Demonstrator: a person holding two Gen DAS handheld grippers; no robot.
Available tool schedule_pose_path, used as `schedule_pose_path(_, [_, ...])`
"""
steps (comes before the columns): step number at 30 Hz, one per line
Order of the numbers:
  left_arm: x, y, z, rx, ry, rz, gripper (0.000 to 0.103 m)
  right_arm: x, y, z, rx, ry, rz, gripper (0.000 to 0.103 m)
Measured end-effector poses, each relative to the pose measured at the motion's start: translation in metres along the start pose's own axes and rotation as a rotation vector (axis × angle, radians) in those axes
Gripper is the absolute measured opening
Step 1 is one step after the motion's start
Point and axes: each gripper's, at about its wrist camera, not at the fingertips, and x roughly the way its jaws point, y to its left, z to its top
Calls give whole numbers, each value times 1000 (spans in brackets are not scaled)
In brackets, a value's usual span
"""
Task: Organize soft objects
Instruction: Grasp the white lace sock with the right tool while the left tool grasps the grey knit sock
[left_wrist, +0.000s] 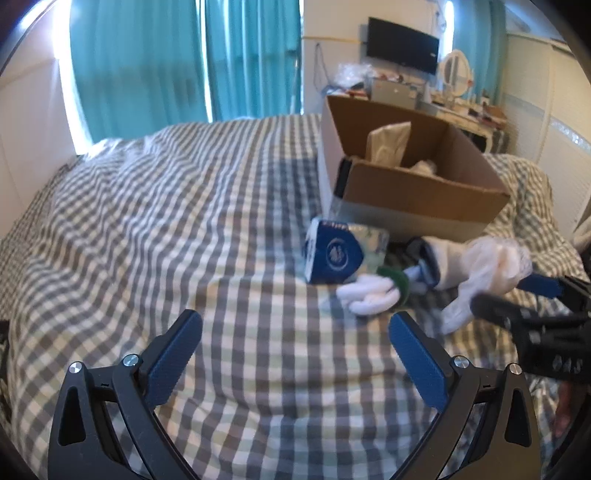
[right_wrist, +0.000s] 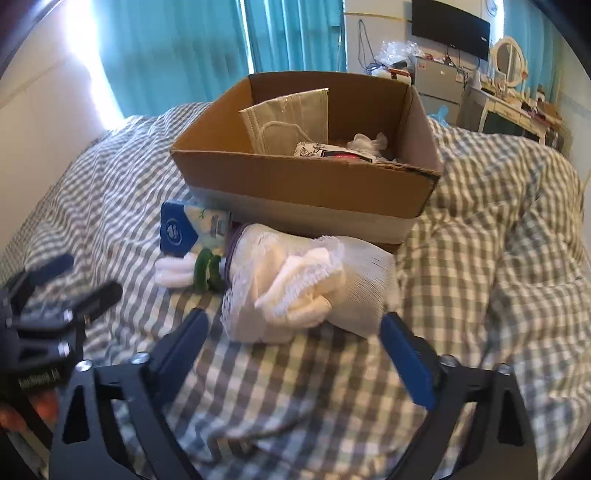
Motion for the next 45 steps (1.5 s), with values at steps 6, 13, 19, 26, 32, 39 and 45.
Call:
schedule_pose_path(6, [2,-8,-6,29,5,-5,103,12,-2,6,20,-16,-29,45])
schedule_pose_path(13, [-1,-26,-11,88,6,-16,103,-19,-17,-3,35,-55,29,23])
schedule_pose_path(19, [-6,-45,-2,119,2,-42,101,-46,-33,-4,20,-107,-37,22])
schedule_pose_path(26, [-2,-80,14,89,7,-113,101,-60,-74,5,74,-131,-98,22])
schedule_pose_path(32, [14,-133,26,103,31,-194,101,-65,-105,3,147,-132,-134,22])
schedule_pose_path(39, [45,-170,34,122,67,-210,86,-60,-108,0,147,-105,-129,23])
schedule_pose_path(45, [66,-173,35,112,76,-169,50,-50,-116,-3,178,-77,-114,23])
